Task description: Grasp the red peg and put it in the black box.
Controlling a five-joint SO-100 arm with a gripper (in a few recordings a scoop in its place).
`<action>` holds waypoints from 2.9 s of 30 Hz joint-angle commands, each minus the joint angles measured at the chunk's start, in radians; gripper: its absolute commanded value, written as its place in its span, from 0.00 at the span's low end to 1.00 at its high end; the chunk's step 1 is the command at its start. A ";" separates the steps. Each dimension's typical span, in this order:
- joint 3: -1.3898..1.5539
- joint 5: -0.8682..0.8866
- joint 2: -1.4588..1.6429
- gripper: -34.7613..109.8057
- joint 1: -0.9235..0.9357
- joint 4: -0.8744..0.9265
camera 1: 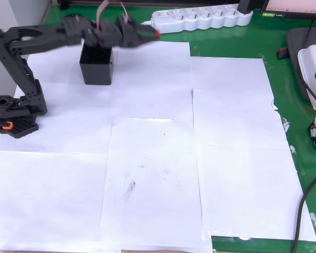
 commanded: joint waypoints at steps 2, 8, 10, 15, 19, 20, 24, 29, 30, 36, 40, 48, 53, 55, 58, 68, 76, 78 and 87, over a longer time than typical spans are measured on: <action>0.279 0.037 -0.095 0.24 -0.100 0.256; 0.408 0.118 -0.008 0.24 -0.224 0.603; 0.410 0.163 0.014 0.24 -0.255 0.669; 0.413 0.242 0.066 0.24 -0.322 0.802; 0.485 0.305 0.155 0.24 -0.348 0.891; 0.503 0.314 0.176 0.24 -0.354 0.920; 0.554 0.374 0.250 0.24 -0.365 1.014; 0.583 0.433 0.342 0.24 -0.370 1.071; 0.589 0.443 0.356 0.24 -0.370 1.080; 0.598 0.495 0.407 0.24 -0.371 1.147; 0.621 0.540 0.443 0.24 -0.373 1.177; 0.606 0.580 0.463 0.24 -0.365 1.186; 0.558 0.591 0.491 0.24 -0.350 1.147; 0.540 0.592 0.499 0.24 -0.341 1.120; 0.515 0.584 0.505 0.24 -0.330 1.100; 0.448 0.578 0.525 0.24 -0.307 1.081; 0.451 0.583 0.518 0.36 -0.307 1.085; 0.456 0.591 0.518 0.38 -0.302 1.085; 0.459 0.600 0.515 0.38 -0.305 1.097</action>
